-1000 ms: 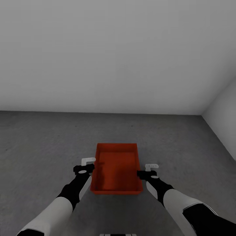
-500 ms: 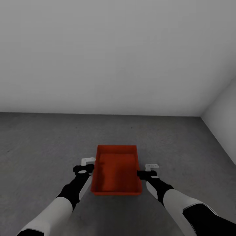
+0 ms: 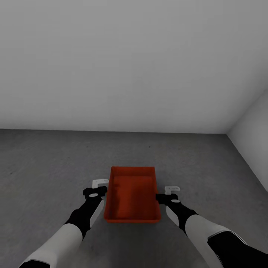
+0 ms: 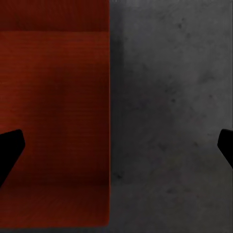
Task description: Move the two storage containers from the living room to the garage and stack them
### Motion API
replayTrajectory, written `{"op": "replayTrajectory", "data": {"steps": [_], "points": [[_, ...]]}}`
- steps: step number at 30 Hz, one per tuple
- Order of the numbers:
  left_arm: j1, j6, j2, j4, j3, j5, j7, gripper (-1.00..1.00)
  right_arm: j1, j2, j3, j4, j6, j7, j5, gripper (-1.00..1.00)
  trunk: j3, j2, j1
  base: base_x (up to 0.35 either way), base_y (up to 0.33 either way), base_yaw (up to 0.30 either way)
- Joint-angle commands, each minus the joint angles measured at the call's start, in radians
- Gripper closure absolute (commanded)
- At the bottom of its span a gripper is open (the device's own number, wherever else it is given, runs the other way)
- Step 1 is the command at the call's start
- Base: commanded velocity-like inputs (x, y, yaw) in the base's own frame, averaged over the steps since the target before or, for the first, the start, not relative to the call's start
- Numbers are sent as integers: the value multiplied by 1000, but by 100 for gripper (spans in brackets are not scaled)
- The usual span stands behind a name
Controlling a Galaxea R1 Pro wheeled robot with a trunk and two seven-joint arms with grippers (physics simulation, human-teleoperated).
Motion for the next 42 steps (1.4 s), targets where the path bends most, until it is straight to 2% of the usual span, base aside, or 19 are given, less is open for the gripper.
{"op": "replayTrajectory", "data": {"steps": [1, 42], "points": [[0, 4, 1, -2, -7, 11, 9, -100, -1, 0, 9, 1, -3, -4, -10, -100, 3, 7, -4, 0, 0, 0], [0, 4, 2, -3, -7, 10, 9, -100, -1, -1, 9, 0, -2, -4, -10, -100, 131, 294, -161, 0, 0, 0]]}}
